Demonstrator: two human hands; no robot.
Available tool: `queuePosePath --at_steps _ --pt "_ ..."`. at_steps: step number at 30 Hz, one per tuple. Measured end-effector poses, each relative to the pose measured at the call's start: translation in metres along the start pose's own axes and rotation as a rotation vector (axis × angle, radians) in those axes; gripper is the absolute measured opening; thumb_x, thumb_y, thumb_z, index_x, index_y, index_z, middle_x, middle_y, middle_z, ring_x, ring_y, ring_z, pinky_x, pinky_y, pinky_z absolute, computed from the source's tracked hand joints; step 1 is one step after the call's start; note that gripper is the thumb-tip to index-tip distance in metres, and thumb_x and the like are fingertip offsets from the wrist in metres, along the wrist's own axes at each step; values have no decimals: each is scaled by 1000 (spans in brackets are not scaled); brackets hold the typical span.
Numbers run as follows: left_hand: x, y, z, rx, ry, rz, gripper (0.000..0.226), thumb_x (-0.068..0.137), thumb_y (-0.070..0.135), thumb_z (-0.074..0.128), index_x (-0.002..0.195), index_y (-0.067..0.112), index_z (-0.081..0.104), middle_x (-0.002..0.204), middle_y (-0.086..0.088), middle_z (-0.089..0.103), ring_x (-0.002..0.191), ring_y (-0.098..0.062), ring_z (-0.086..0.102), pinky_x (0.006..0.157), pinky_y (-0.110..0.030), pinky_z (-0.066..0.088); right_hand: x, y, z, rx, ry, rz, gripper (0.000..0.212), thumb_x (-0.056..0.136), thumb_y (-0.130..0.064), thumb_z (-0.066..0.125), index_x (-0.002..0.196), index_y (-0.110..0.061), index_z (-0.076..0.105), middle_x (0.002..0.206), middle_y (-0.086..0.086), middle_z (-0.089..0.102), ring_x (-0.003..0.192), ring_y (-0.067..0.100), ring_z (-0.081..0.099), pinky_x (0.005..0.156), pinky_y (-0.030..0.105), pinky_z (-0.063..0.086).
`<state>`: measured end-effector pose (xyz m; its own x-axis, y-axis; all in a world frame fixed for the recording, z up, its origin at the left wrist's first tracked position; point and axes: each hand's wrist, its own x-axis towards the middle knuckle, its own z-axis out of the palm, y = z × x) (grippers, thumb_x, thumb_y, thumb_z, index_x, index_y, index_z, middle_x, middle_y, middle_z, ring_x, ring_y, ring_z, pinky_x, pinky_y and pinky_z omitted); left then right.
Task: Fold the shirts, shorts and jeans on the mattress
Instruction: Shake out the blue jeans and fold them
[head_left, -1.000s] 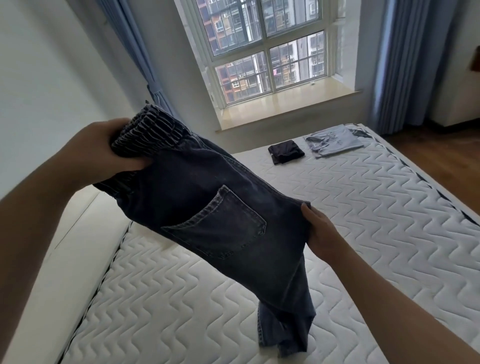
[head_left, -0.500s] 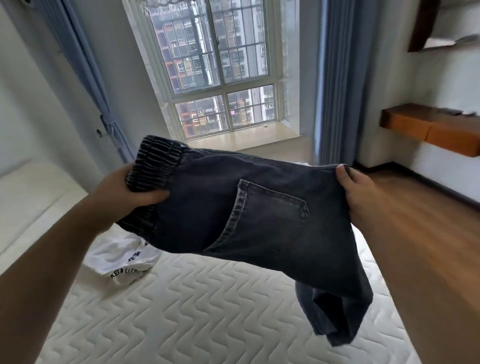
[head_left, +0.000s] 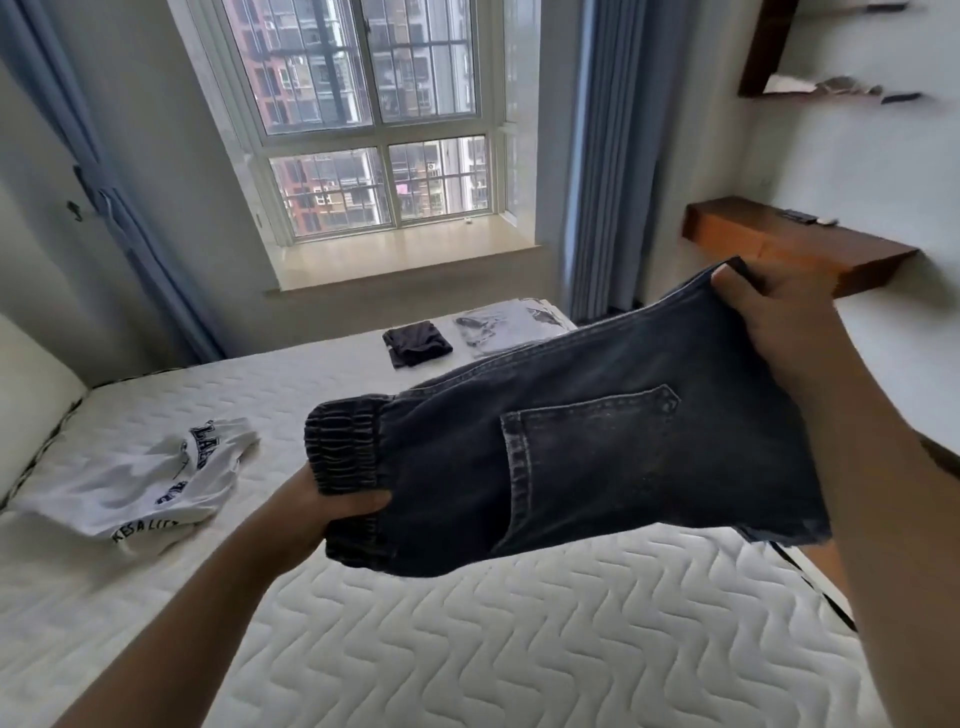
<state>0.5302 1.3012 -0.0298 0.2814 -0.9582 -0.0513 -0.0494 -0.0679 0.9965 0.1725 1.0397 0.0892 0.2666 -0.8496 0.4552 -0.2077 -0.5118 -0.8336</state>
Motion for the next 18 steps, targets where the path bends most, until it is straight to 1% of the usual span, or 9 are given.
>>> queuePosePath --at_steps 2,3,6,8,11,13,14,16,18 --pt "-11 -36 4 -61 -11 -95 63 58 30 94 115 20 70 121 -14 69 111 -30 66 84 -35 57 -12 28 14 -27 -61 38 20 95 -39 58 81 -33 71 70 -22 65 62 -12 54 56 5 40" --pt "-18 -55 7 -84 -1 -147 63 58 29 94 115 21 70 121 -14 69 112 -31 66 84 -36 57 -21 47 23 -53 -109 76 20 95 -41 57 83 -32 71 70 -21 66 63 -11 56 57 7 41" --pt "-49 -118 12 -106 40 -289 58 58 28 93 111 23 72 118 -12 70 109 -29 67 81 -33 57 -61 118 55 -84 -284 244 22 93 -44 58 90 -27 72 75 -17 69 69 -1 59 67 27 46" --pt "-73 -156 14 -113 98 -382 58 55 29 93 109 22 73 116 -12 71 107 -29 68 82 -35 57 -94 165 79 -47 -372 378 21 94 -41 60 88 -25 73 74 -14 69 68 2 60 69 32 46" --pt "-111 -204 16 -132 169 -497 58 54 29 93 108 19 73 114 -13 72 106 -30 68 82 -37 57 -142 215 118 10 -474 565 22 95 -37 61 85 -24 76 80 -8 72 75 8 63 75 31 49" --pt "-135 -226 16 -144 241 -552 64 51 30 94 109 15 72 112 -13 73 105 -31 69 80 -36 57 -168 233 141 34 -550 648 25 97 -34 60 82 -21 75 80 -6 71 77 9 62 74 28 48" --pt "-147 -236 15 -147 271 -577 68 49 31 94 111 14 71 112 -13 73 105 -32 69 82 -38 56 -179 239 151 37 -587 679 26 97 -33 59 81 -19 74 80 -5 70 78 9 61 75 28 47" --pt "-170 -251 12 -167 305 -633 76 48 34 95 115 12 68 112 -13 72 105 -33 69 85 -43 55 -197 245 169 32 -642 713 24 97 -34 59 83 -20 73 82 -8 69 81 8 59 78 25 46" --pt "-191 -264 8 -190 335 -686 80 47 34 96 118 10 67 113 -14 72 104 -33 69 90 -48 54 -210 247 184 31 -678 733 21 97 -36 59 85 -24 72 83 -14 69 81 4 59 76 19 46"
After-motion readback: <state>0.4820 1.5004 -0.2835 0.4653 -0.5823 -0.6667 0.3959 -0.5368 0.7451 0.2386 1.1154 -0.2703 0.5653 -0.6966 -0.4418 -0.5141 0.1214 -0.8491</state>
